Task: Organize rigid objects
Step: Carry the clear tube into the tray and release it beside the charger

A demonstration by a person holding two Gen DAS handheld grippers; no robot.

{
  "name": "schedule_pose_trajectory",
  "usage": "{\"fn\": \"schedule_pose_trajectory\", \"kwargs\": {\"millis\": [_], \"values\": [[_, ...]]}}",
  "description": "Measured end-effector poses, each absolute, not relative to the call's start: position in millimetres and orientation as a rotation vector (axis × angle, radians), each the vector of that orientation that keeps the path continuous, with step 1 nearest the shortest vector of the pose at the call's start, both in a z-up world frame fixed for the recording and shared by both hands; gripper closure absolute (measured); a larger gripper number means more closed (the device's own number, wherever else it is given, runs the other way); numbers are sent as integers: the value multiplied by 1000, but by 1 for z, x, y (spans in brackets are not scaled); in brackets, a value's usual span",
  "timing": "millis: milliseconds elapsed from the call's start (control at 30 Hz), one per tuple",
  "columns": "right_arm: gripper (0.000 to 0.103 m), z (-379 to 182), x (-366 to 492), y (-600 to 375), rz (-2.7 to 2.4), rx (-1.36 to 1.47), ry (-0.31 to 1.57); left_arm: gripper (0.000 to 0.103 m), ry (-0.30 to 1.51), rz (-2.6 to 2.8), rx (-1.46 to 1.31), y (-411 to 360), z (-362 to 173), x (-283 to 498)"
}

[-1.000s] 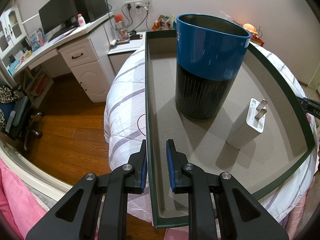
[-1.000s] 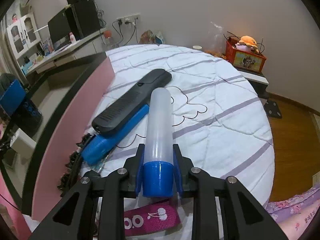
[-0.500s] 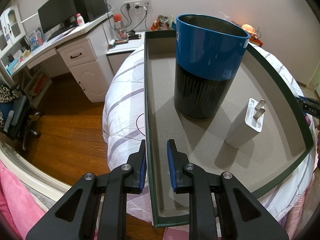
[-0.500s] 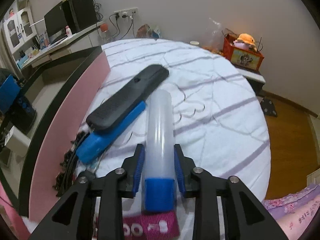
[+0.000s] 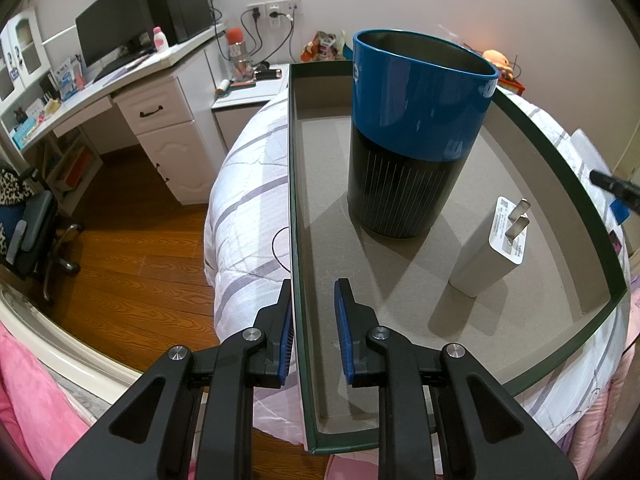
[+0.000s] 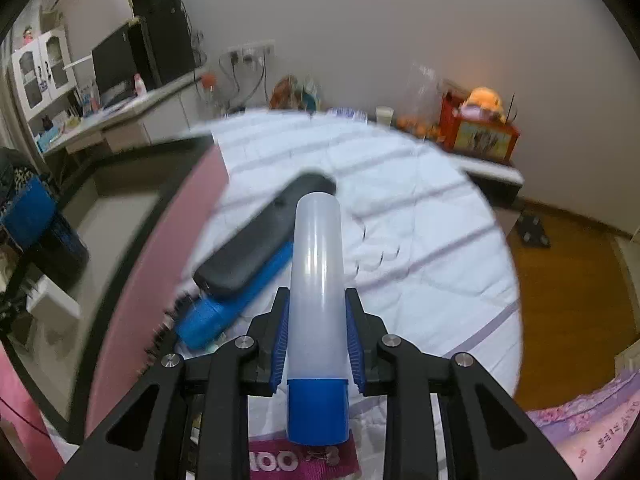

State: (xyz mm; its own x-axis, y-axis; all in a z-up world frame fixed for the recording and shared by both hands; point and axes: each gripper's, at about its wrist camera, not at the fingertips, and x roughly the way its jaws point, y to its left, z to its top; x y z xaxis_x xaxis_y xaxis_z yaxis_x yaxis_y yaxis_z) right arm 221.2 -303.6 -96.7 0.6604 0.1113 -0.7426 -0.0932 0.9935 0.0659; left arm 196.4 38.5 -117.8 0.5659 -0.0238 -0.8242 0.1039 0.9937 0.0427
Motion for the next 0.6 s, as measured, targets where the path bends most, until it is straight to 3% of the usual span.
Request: {"fn": "schedule_pose_trajectory", "kwargs": {"millis": [600], "values": [[77, -22, 201, -211, 303, -86, 668, 85, 967, -82, 83, 38, -119, 197]]}}
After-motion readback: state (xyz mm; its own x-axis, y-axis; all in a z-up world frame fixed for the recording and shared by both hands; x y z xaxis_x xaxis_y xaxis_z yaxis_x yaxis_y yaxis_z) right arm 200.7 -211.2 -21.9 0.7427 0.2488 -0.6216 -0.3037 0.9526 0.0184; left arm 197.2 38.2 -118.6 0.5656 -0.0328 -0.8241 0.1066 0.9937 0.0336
